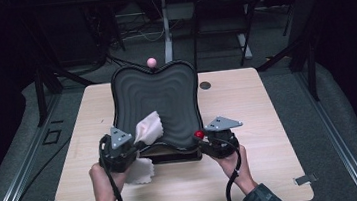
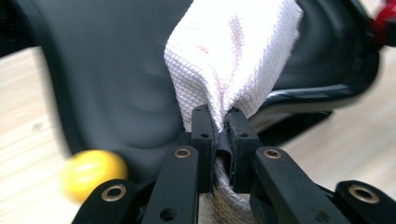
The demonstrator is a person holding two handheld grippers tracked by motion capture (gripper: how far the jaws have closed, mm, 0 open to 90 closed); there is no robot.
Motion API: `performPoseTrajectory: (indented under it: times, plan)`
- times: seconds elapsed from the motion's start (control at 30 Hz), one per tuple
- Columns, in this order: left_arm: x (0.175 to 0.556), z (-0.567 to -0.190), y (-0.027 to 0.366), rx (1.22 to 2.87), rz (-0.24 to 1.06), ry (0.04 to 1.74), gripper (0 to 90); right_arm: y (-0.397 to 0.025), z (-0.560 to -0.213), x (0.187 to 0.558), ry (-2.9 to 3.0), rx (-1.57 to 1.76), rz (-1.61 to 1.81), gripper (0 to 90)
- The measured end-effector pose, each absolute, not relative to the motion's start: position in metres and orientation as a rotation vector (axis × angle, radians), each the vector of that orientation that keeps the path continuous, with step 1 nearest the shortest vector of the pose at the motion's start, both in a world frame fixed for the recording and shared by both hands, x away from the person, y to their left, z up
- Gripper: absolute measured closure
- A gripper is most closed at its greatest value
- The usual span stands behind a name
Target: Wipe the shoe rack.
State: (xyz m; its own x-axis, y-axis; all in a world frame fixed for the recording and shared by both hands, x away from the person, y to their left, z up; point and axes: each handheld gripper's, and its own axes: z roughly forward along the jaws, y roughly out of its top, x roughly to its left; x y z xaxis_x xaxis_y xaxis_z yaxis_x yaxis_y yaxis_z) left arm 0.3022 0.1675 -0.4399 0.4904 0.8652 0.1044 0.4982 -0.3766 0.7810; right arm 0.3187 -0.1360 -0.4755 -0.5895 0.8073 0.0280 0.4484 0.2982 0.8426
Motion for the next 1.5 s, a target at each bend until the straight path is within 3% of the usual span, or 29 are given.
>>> performPoseTrajectory:
  times: [0.37,0.93,1.23,1.5]
  plan:
    - [0.321,-0.437,0.198,2.08,0.754,1.208,83.7,-0.137,-0.475,0.319,2.178,1.119,1.204,59.9]
    - [0.337,-0.441,0.216,2.059,0.747,1.283,84.0,-0.136,-0.476,0.319,2.178,1.114,1.205,60.0]
    - [0.325,-0.452,0.23,2.063,0.699,1.331,84.1,-0.137,-0.475,0.319,2.177,1.117,1.197,60.0]
    - [0.306,-0.44,0.226,2.047,0.653,1.282,83.9,-0.137,-0.475,0.32,2.174,1.124,1.193,60.0]
